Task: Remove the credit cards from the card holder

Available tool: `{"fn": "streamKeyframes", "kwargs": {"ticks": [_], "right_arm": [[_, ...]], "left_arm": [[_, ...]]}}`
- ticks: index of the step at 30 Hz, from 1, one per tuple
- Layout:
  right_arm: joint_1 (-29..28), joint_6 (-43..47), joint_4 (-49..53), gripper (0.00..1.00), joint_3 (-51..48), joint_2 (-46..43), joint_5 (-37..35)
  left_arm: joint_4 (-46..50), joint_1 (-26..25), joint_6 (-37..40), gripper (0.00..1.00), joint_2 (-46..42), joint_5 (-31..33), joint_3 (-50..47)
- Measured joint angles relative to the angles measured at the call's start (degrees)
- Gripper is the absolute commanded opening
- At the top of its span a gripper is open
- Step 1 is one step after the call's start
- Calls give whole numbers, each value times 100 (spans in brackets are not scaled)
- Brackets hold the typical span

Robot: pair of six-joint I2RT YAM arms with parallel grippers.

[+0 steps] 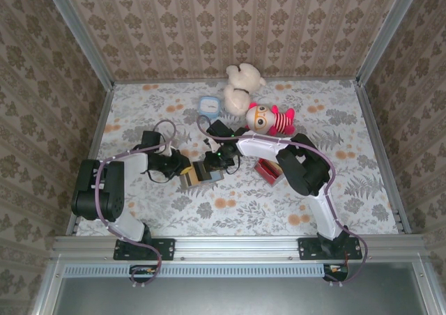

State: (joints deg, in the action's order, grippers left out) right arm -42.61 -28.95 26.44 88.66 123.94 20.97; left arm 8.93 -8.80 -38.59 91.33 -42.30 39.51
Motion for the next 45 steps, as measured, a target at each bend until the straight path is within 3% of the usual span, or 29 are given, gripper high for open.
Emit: {"fn": "streamKeyframes", "kwargs": {"ticks": [13,20,24,31,37,45], "right_arm": [[4,-2,7,23,2,0,2],[11,-2,9,23,0,0,4],[22,-2,15,23,2,0,7],[24,-2,17,23,2,0,9],[37,-4,-7,24,-24,-20,13],[313,-24,-50,28,-404,-417,-55]], "left_arm": [[-262,0,-83,35,0,-275,-50],[-426,-225,-127,36,153,-299,-39],[-323,-361,-94,34,321,-273,151],[-155,-435,-7,13,358,-157,260],[-17,-417,79,4,330,-109,315],[704,-70,402,0,-264,205,321]]}}
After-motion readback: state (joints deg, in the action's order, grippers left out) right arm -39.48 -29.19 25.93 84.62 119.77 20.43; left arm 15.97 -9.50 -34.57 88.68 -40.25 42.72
